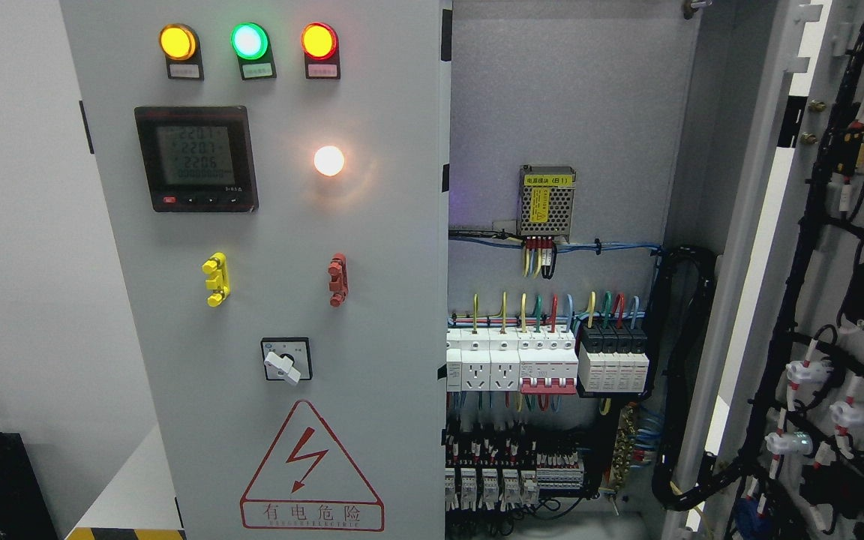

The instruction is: Open door with both hands

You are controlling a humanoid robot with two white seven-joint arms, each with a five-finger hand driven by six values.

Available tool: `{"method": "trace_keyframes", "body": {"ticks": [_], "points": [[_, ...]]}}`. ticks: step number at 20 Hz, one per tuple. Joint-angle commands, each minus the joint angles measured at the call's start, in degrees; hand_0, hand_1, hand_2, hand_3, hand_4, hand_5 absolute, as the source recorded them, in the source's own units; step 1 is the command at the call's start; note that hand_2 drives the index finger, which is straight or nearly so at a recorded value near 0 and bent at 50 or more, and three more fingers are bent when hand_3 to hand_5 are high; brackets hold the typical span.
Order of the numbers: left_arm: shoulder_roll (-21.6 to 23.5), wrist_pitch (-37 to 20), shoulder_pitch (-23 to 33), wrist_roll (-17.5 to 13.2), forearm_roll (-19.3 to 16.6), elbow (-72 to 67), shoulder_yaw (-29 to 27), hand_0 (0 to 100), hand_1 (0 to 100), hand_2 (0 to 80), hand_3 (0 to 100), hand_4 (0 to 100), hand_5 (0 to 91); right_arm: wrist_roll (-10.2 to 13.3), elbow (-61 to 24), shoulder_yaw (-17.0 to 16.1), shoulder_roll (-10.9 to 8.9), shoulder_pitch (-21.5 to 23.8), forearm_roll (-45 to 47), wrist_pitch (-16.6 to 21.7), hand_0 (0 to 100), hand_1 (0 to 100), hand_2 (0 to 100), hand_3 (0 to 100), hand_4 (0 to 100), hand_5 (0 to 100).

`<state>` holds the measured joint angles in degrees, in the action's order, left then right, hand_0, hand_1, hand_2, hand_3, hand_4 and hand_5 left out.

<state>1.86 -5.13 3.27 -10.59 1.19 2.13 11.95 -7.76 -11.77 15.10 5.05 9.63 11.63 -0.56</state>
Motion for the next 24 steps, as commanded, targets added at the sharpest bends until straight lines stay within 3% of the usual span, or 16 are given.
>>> {"method": "trace_keyframes", "body": {"ticks": [1, 5, 9, 11, 15, 17, 24], "points": [[-3.8, 0.3, -0.2, 0.7, -0.5, 2.3, -0.3, 12, 39, 0.0, 0, 0, 0.0, 0.8, -18.7, -3.5, -6.27, 2.0, 0.4, -0.1, 12, 39, 0, 0, 0, 0], [-3.8, 0.3, -0.2, 2.1, -0.7, 1.7, 0.0, 12, 39, 0.0, 0, 0, 0.0, 0.8, -39.1, -12.5, -7.78, 10.8, 0.5, -0.1, 12, 39, 0, 0, 0, 0], [-3.8, 0.3, -0.2, 2.3, -0.7, 1.7, 0.1, 12, 39, 0.0, 0, 0, 0.0, 0.8, -59.2, -12.8, -7.78, 20.6, 0.5, 1.1, 12, 39, 0, 0, 0, 0], [-3.8, 0.1, -0.2, 2.1, -0.4, 1.9, 0.1, 12, 39, 0.0, 0, 0, 0.0, 0.8, -67.6, -12.1, -7.86, 25.8, 0.5, 5.6, 12, 39, 0, 0, 0, 0], [-3.8, -0.4, -1.0, 1.6, -0.3, 2.4, -0.4, 12, 39, 0.0, 0, 0, 0.0, 0.8, -79.2, -11.6, -9.00, 35.4, 0.5, 20.7, 12, 39, 0, 0, 0, 0], [-3.8, -0.4, -1.0, 1.5, -0.3, 2.4, -0.5, 12, 39, 0.0, 0, 0, 0.0, 0.8, -83.0, -10.3, -9.88, 38.4, 0.5, 26.4, 12, 39, 0, 0, 0, 0], [-3.8, -0.4, -1.0, 1.5, -0.3, 2.3, -0.6, 12, 39, 0.0, 0, 0, 0.0, 0.8, -94.7, -6.3, -15.86, 42.5, 0.5, 34.0, 12, 39, 0, 0, 0, 0]]}}
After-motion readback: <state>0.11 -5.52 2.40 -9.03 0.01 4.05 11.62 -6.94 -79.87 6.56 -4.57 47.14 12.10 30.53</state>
